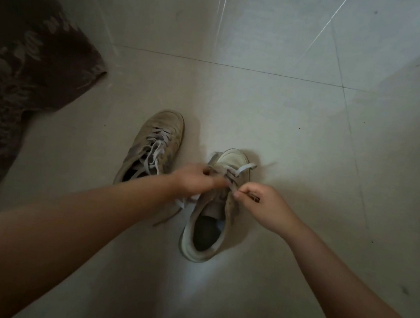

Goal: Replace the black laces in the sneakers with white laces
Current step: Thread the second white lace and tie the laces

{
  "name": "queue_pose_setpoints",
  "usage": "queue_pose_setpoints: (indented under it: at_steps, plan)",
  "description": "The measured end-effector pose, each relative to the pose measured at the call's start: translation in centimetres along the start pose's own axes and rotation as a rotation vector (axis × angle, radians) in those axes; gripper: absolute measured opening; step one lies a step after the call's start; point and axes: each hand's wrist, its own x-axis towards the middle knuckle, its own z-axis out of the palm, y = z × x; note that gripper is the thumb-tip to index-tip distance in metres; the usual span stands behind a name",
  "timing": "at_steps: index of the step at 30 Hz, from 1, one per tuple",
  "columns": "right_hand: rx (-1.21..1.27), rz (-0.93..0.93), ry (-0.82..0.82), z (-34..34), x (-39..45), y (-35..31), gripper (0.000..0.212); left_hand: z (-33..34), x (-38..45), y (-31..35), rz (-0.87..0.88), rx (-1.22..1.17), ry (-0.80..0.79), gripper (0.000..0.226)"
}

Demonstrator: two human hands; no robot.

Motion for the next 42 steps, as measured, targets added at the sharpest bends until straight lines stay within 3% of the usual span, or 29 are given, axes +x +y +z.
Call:
queue_pose_setpoints:
  at_steps: [2,4,6,10,11,14,16,19,21,24,26,29,31,32,33,35,37,40,42]
  plan:
    - [0.025,-0.024,0.002,0.0,0.0,-0.2,0.019,-1.1,0.5,0.5,-0.191,-0.607,-0.211,0.040]
    - [0.021,-0.017,-0.016,0.2,0.0,-0.2,0.020,-1.5,1.5,0.9,-0.335,-0.927,-0.152,0.039]
    - [0.024,0.024,-0.026,0.8,0.1,-0.1,0.024,-1.0,2.2,1.7,-0.313,-0.924,-0.083,0.029]
    - [0.130,0.133,-0.076,2.0,0.6,-0.1,0.050,-0.6,2.8,4.7,0.074,-0.964,0.073,0.003]
    - [0.152,0.146,-0.081,1.8,0.8,-0.2,0.049,-1.1,2.5,5.4,0.170,-0.954,0.070,0.006]
    - [0.245,0.155,-0.089,1.1,0.9,-0.3,0.020,-3.1,1.7,5.9,0.315,-0.954,0.041,0.007]
    - [0.333,0.157,-0.095,1.1,0.9,-0.2,0.010,-3.6,0.9,5.2,0.347,-0.736,0.078,0.002]
    - [0.692,0.229,-0.049,1.6,0.7,-0.2,0.013,-2.2,0.1,2.3,0.381,-0.292,-0.032,0.023]
    - [0.864,0.270,-0.012,1.7,0.8,0.1,0.029,-0.6,0.3,0.2,0.410,-0.022,-0.083,0.044]
    - [0.784,0.245,0.111,1.8,1.3,-0.2,0.037,0.4,1.1,-0.7,0.487,0.362,0.184,0.059]
    - [0.876,0.228,0.225,1.4,1.4,-1.3,0.032,0.2,1.0,-0.4,0.479,0.443,0.278,0.056]
    - [1.514,0.272,0.337,-0.7,1.3,-2.5,0.030,-0.1,1.0,-0.7,0.472,0.454,0.301,0.055]
    - [1.738,0.277,0.387,-2.1,0.9,-2.0,0.042,-0.4,1.2,-1.2,0.485,0.473,0.317,0.054]
    - [1.714,0.308,0.408,-2.4,0.8,-1.7,0.047,-0.6,1.2,-1.4,0.491,0.487,0.325,0.052]
    - [1.524,0.343,0.425,-2.6,0.7,-1.3,0.048,-0.7,1.3,-1.6,0.493,0.496,0.335,0.051]
    - [0.759,0.305,0.431,-2.2,0.1,0.2,0.040,-1.0,1.3,-2.1,0.496,0.500,0.354,0.053]
    - [0.161,0.179,0.299,-1.3,-0.5,1.1,0.033,-1.2,1.1,-2.5,0.499,0.483,0.367,0.059]
    - [-0.226,0.055,0.009,-0.2,-1.1,1.2,0.028,-1.5,0.4,-2.5,0.464,0.363,0.344,0.062]
    - [-0.196,0.014,-0.023,-0.5,-1.3,1.8,0.023,-1.6,0.2,-2.5,0.434,0.325,0.332,0.063]
